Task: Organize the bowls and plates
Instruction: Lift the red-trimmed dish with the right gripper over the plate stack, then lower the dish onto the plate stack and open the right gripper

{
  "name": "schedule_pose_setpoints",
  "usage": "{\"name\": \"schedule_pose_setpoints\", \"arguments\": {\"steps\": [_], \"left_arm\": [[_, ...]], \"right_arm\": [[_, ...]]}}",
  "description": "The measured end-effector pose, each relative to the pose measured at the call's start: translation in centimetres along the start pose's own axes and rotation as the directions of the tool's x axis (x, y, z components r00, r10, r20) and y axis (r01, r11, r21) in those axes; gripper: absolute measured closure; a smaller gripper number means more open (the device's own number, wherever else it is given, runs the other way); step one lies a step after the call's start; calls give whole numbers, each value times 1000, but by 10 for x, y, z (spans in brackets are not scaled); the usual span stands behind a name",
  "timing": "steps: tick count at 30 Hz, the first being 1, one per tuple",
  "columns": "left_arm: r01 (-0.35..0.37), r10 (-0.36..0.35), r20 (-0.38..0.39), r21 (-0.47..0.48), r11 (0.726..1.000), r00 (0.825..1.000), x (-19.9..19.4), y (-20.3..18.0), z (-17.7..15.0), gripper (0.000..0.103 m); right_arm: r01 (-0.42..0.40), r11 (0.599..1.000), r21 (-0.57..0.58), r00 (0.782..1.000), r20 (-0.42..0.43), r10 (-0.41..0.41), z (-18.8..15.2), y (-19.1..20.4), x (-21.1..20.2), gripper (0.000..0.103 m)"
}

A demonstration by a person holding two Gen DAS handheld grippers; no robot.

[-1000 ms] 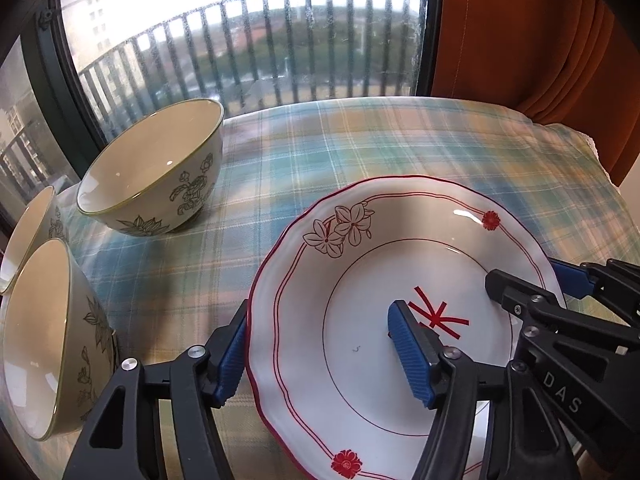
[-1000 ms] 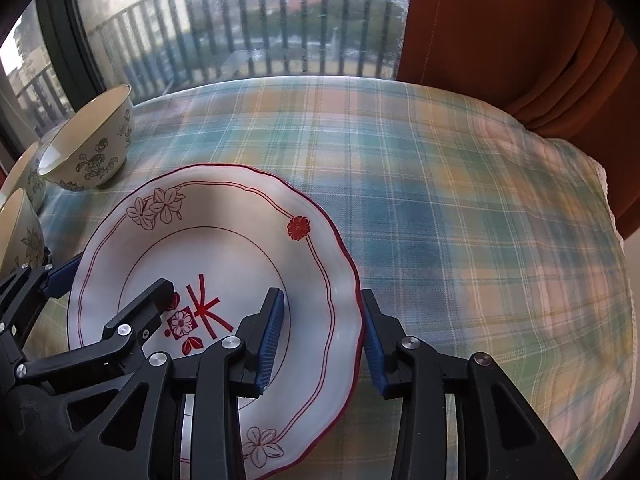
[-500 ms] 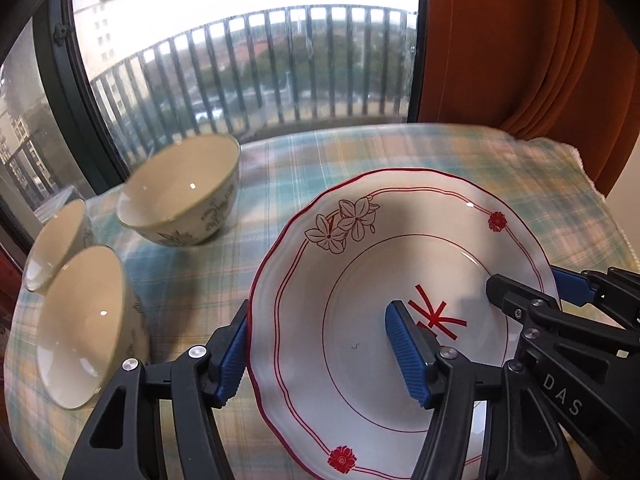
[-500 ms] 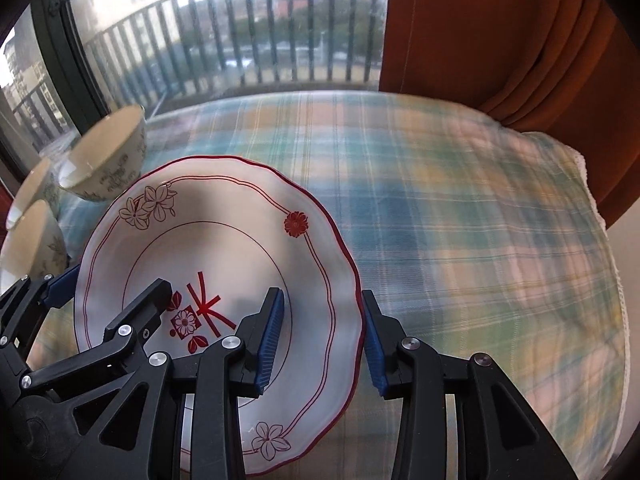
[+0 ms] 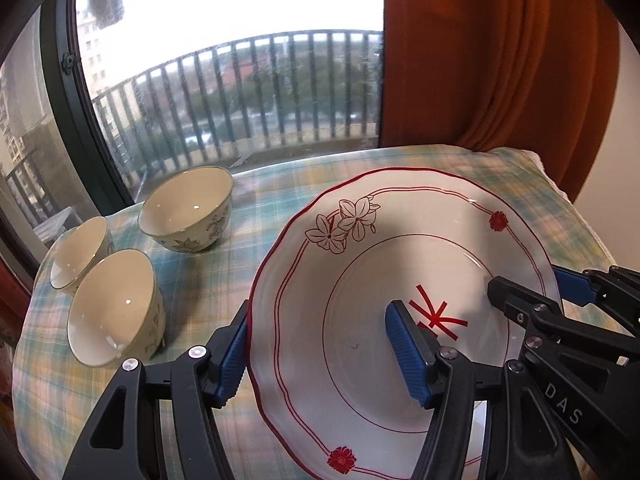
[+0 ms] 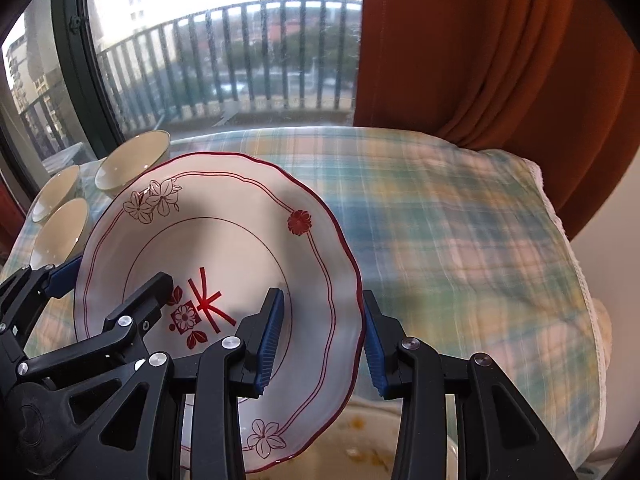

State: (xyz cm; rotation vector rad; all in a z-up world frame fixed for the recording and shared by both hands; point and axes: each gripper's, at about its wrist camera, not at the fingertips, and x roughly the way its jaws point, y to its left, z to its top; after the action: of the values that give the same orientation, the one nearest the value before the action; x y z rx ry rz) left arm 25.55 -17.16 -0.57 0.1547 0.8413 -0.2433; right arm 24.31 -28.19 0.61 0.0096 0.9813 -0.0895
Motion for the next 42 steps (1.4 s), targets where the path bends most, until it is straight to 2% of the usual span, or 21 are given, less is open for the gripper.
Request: {"name": "schedule_pose_setpoints", "arguments": {"steps": [13, 22, 37, 42], "left_arm": [[60, -60, -7, 30, 998, 998, -23, -28, -43, 38], [58, -56, -41, 59, 997, 998, -38, -59, -75, 38], [115, -109, -79, 82, 990, 991, -31, -102, -91, 37], [98, -92, -64, 104, 990, 994, -29, -110, -94, 37]], "right_arm": [[49, 998, 47, 999, 5, -49, -60, -23, -36, 61], [61, 996, 67, 998, -15, -61, -105, -40, -47, 61], [103, 988, 116, 995, -3, -104, -134, -83, -49, 61], [86, 987, 133, 996, -15, -85, -138, -91, -43, 61]]}}
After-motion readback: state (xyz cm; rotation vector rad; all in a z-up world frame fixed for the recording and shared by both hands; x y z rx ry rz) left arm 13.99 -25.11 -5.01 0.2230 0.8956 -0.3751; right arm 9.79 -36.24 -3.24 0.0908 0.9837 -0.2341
